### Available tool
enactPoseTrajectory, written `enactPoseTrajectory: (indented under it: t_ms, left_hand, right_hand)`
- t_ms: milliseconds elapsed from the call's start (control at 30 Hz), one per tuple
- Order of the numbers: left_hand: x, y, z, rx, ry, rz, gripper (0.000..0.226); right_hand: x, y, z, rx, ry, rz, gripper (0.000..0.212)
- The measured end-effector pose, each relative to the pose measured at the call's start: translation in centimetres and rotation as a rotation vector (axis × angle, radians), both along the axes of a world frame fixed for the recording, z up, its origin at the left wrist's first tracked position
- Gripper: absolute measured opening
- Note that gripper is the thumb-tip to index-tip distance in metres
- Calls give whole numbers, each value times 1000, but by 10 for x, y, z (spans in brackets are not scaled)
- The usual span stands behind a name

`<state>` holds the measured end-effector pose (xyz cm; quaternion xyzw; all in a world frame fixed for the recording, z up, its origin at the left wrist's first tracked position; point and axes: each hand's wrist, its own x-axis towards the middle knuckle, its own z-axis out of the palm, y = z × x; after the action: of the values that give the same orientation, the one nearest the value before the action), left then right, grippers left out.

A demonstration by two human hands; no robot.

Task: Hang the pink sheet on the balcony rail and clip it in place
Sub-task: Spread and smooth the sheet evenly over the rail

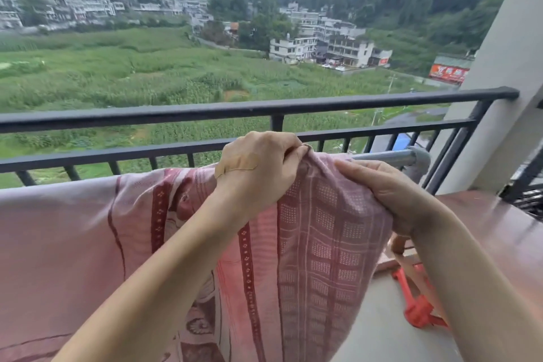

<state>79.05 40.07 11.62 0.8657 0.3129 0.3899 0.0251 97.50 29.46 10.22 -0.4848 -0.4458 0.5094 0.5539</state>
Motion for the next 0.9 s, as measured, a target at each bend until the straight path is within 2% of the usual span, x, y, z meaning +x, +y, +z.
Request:
enactPoseTrajectory:
  t_ms: [200, 267, 367, 433, 533, 633, 667, 733, 833, 900]
  left_hand:
    - [5, -9, 0, -22, -24, 96, 20]
    - [8, -14, 0, -64, -27, 134, 19]
    - [14, -20, -1, -115, -64, 191, 16]
    - [19, -32, -1, -144, -200, 167, 14]
    - [37, -74, -4, 49, -347, 117, 16]
    - [72, -111, -9, 209, -309, 60, 19]
    - [85, -114, -14, 209, -263, 55, 19]
    - [101, -116, -28, 121, -174, 67, 16]
    - [97, -125, -57, -34, -178, 65, 21]
    - [75, -127, -66, 79, -203, 185, 20]
  right_hand:
    - [2, -3, 5, 105, 48, -61, 21]
    - [5, -6, 7, 95, 59, -62, 29]
    - [11, -11, 12, 72, -69, -141, 45]
    - [21, -20, 12, 144, -133, -201, 37]
    - [43, -45, 9, 266, -140, -258, 18]
    - [70, -65, 3, 321, -87, -325, 7]
    - [80, -65, -3, 284, -141, -362, 10]
    - [91, -63, -21, 155, -295, -423, 27]
    - [104, -65, -48, 40, -326, -506, 46]
    - [107, -68, -57, 27, -340, -528, 64]
